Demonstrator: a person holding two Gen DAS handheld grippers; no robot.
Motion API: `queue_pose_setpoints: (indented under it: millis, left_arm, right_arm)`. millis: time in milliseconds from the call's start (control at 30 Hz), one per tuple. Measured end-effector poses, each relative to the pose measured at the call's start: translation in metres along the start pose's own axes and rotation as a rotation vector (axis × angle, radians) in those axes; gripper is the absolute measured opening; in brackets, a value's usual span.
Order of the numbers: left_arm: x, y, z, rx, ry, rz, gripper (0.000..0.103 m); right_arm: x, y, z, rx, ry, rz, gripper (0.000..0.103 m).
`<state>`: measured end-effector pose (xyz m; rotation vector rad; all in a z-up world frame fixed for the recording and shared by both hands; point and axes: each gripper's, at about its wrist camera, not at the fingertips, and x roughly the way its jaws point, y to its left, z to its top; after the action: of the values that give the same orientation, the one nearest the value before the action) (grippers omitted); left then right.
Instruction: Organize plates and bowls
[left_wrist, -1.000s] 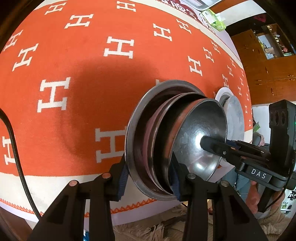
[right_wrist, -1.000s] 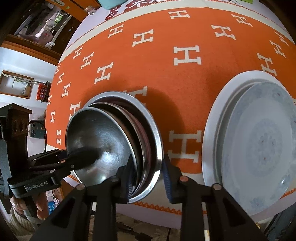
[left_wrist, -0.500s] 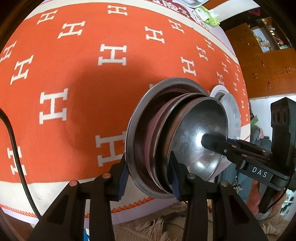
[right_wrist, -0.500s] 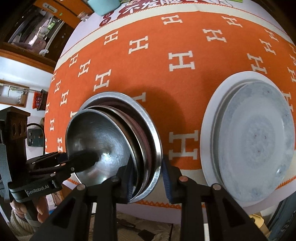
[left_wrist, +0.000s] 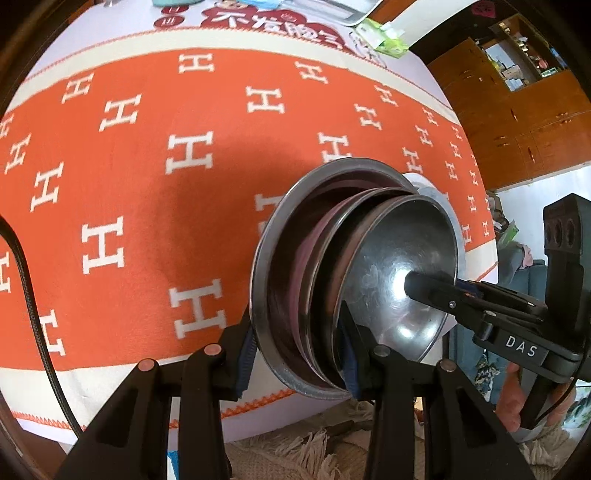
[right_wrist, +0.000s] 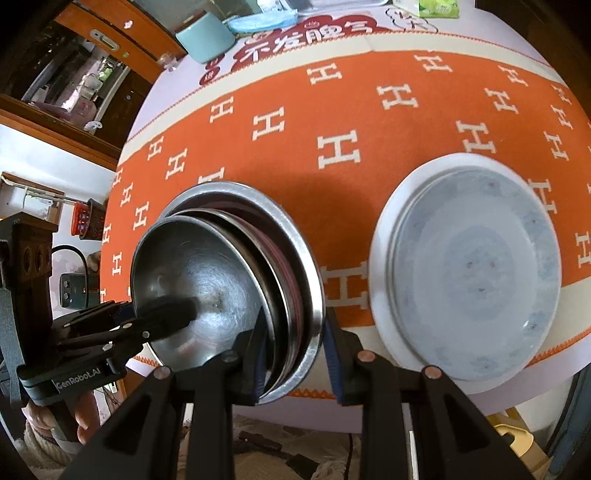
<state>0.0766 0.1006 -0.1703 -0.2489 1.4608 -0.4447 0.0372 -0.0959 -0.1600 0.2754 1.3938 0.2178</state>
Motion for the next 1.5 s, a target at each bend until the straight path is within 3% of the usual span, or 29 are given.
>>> queue_pose_setpoints:
  millis: [300,767,1133,1500]
  left_arm:
    - [0.005,-0.064,-0.011,-0.031,-0.045,0.020,0.038]
    - [0.068,-0.159,-0.010,-0.046,-0.025,-0.001,0.038]
    - [0.113,-0.180,0.001,-0.054,0.030,0.020,0.038]
    - [0.119,-0.177,0.006,-0.049,0.004,0.037,0.042]
  right_arm:
    - [-0.032,-0.048,-0.001,-0.043,-0.012,0.019,0.027]
    - [-0.055,-0.151,0.004,-0.038,0.006,-0.017,0.027]
    - [-0.038,-0.198,0.020,-0.016,0.048,-0.030,0.027]
    - [-0.029,-0.199,0.023,-0.034,0.028,-0.033,0.030]
